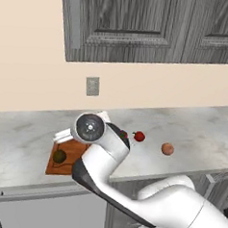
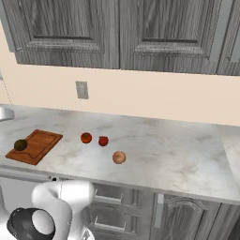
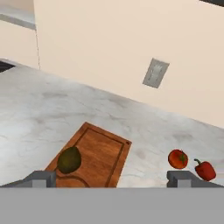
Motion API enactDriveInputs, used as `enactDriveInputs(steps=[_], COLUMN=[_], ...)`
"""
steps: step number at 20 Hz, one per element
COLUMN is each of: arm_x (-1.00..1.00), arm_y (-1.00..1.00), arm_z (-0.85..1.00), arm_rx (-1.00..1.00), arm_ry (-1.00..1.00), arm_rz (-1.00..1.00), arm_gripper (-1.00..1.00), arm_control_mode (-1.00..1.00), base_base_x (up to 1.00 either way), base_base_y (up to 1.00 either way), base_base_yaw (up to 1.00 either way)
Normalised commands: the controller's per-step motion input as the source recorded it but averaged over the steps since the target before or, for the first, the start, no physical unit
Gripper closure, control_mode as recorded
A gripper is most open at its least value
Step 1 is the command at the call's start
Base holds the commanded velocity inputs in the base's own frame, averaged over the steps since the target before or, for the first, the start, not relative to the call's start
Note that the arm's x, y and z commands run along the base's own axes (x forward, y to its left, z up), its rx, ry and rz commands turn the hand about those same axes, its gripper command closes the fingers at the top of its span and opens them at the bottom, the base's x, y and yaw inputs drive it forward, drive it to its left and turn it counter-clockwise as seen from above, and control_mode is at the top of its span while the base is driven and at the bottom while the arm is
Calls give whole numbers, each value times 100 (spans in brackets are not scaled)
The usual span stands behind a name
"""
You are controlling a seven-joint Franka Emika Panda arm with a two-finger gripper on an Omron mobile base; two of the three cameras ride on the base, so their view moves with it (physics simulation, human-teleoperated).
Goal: Place the avocado, onion, tomato, and bell pepper on the cutting board.
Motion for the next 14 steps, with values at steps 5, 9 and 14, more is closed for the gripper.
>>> enactDriveInputs(steps=[5, 9, 14], arm_x=[-82, -74, -65], arm_y=[-54, -61, -89], arm_z=[100, 86, 46], arm_rx=[15, 24, 4], arm_ry=[-2, 5, 2], arm_rz=[0, 0, 0], arm_gripper=[-100, -100, -100], arm_control_mode=[-100, -100, -100], base_base_x=[0, 0, 0], base_base_y=[0, 0, 0], base_base_yaw=[0, 0, 0])
